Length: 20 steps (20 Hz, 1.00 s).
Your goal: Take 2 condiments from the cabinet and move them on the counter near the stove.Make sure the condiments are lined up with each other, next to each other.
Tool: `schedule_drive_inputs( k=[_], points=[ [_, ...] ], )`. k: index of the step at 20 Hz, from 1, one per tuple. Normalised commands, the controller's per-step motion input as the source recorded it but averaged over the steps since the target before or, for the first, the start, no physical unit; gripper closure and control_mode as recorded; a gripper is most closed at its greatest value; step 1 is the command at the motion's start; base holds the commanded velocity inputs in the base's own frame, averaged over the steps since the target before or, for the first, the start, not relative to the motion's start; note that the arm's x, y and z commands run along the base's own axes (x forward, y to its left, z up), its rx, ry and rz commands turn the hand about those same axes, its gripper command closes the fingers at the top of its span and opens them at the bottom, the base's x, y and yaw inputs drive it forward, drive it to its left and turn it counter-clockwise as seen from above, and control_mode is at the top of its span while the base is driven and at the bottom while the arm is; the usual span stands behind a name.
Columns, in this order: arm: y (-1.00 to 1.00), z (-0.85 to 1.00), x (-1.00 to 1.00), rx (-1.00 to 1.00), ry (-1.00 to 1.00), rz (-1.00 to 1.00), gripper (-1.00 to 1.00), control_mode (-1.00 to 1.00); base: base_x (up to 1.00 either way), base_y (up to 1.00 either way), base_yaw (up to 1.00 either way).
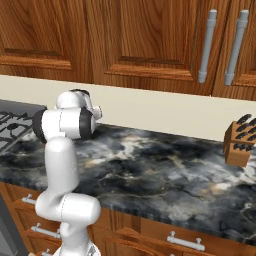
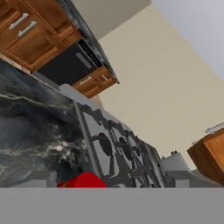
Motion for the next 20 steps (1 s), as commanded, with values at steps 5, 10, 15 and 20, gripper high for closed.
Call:
schedule_drive_inputs(
  k=[5,10,15,20],
  points=[
    [0.00,0.23,0.00,0.08,-0.18,-0.05,-1.00,-1.00,0.00,0.00,0.00],
    [0.00,0.17,0.00,0.08,-0.20,-0.06,-1.00,-1.00,0.00,0.00,0.00],
    [-0.02,0.17,-0.10,0.07,-0.21,-0.05,-1.00,-1.00,0.00,0.00,0.00],
    [-0.41,0.37,-0.87,0.03,-0.24,-0.06,-1.00,-1.00,0.00,0.00,0.00]
  ],
)
